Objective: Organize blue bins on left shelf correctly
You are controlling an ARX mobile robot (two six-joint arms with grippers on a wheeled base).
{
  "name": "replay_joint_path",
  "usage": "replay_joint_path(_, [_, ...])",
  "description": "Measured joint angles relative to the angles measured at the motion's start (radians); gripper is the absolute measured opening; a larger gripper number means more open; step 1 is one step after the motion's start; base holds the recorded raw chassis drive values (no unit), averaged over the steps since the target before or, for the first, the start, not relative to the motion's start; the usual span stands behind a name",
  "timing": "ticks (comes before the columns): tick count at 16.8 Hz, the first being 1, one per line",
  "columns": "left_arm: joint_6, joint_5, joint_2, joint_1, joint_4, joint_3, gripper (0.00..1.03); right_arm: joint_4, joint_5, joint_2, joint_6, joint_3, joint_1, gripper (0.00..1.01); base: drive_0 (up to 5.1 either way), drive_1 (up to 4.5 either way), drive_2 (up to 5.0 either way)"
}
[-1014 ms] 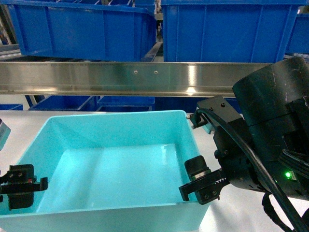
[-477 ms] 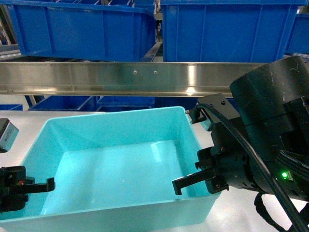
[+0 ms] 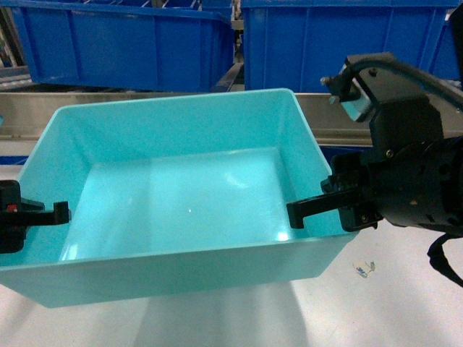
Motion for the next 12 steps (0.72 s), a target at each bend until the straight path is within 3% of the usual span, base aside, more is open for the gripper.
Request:
replay_joint_path(5, [0.001,0.004,0.003,-0.003,-0.011,0.002,0.02,-0.009,0.0,-0.008,0.0,-0.012,0.0,0.03,0.0,0.0,0.0])
replay_joint_path(12, [0.002,0.006,0.004,-0.008,-0.01,0.002,0.02,-0.009,-0.003,-0.008,0.0,-0.012,-0.005,0.03,-4.4,0.46,4.0])
